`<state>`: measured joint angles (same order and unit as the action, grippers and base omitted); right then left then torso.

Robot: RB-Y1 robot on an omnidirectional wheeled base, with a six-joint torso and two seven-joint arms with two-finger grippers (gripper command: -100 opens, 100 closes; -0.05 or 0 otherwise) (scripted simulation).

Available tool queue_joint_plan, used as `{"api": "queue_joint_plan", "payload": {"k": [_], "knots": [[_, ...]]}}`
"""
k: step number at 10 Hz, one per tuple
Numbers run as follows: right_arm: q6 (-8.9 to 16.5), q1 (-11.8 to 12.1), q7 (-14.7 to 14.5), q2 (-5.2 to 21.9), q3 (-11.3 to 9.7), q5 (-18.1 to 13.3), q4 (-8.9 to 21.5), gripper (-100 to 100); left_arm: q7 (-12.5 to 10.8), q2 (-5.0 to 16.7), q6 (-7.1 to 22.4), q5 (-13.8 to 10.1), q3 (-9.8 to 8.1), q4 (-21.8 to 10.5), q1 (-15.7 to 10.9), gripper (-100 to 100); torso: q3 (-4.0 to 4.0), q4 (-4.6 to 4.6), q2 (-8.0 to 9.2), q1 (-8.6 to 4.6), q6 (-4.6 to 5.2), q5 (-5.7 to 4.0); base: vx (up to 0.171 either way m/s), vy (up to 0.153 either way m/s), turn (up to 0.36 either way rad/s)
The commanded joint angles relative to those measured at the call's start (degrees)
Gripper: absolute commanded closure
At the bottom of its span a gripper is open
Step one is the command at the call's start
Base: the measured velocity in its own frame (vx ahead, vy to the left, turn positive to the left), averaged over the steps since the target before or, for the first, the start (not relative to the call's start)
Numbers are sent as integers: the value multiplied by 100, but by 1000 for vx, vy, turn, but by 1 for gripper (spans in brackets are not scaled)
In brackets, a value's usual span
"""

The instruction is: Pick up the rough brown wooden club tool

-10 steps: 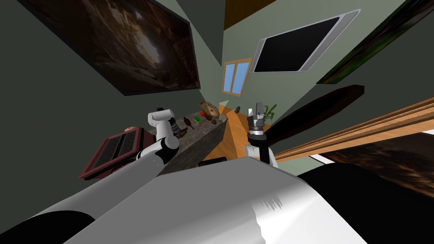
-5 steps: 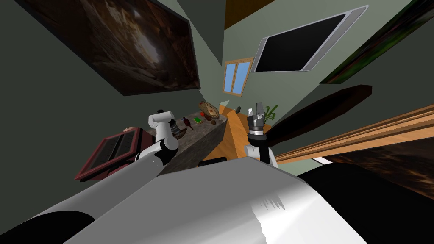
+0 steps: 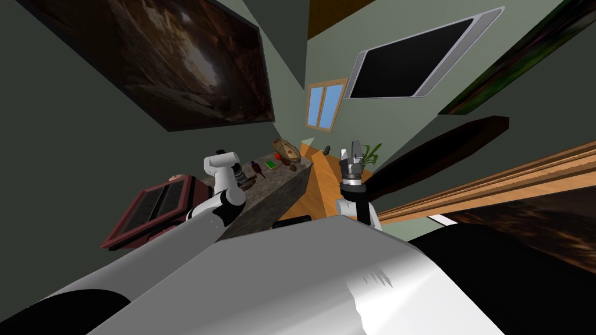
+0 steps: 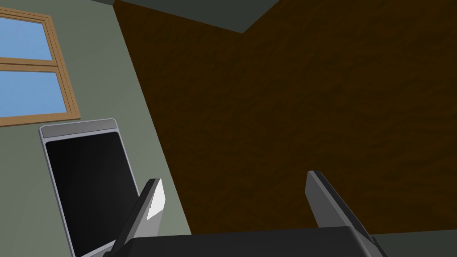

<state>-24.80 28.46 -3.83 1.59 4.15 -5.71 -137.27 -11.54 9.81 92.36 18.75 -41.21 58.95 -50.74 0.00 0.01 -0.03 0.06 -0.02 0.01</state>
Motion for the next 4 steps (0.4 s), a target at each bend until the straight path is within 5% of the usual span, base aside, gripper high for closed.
{"api": "queue_joint_plan", "payload": {"k": [1, 3, 4], "knots": [[0, 0, 0, 0, 0, 0, 0, 0, -22, -45, 180, 64, -2, 154, -54, 100, 0, 0, 0, 0, 0, 0, -36, 44, -69], [0, 0, 0, 0, 0, 0, 0, 0, -45, -39, 167, 76, -3, 112, -92, 100, 6, 1, 10, 10, -6, 2, -23, 36, -22], [0, 0, 0, 0, 0, 0, 0, 0, -47, -39, 184, 80, -3, 118, -98, 0, 2, -1, 5, 5, -7, 3, 0, 0, 0]]}}
